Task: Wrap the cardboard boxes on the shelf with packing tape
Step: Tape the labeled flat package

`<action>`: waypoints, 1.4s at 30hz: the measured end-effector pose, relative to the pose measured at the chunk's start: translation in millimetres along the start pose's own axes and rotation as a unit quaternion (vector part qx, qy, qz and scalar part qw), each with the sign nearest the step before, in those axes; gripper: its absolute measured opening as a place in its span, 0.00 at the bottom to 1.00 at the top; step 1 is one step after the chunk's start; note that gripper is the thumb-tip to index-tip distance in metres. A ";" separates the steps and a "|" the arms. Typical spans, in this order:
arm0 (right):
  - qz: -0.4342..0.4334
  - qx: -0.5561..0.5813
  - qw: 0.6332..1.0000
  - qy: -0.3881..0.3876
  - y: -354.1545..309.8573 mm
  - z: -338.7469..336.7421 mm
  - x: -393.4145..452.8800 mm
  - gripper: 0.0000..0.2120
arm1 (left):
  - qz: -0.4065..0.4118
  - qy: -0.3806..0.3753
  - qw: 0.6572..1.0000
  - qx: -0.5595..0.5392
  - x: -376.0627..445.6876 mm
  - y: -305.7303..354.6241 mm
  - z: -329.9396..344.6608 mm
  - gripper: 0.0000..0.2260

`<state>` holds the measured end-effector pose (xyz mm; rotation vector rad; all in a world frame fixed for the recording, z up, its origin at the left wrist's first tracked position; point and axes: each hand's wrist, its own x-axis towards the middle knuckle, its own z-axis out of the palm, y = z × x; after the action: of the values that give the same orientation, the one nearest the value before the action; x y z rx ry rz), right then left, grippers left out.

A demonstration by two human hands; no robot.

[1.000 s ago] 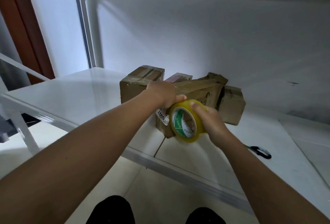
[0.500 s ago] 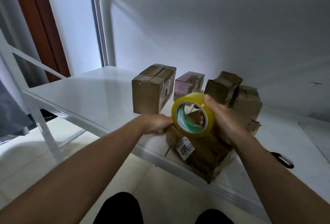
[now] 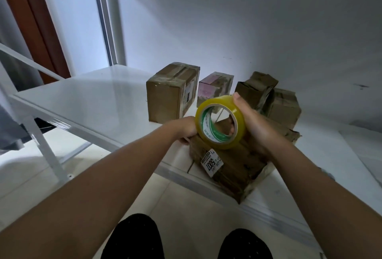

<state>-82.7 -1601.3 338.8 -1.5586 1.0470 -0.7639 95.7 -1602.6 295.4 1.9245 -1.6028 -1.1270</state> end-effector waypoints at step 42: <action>0.301 -0.285 0.867 -0.277 -11.8 -75.2 -79.1 0.29 | 0.025 0.117 0.502 0.857 -31.7 64.6 57.7 0.20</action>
<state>-178.7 -1559.4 371.6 -1.6352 1.2661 0.4544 9.6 -1578.9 318.4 2.3926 -2.7456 1.6386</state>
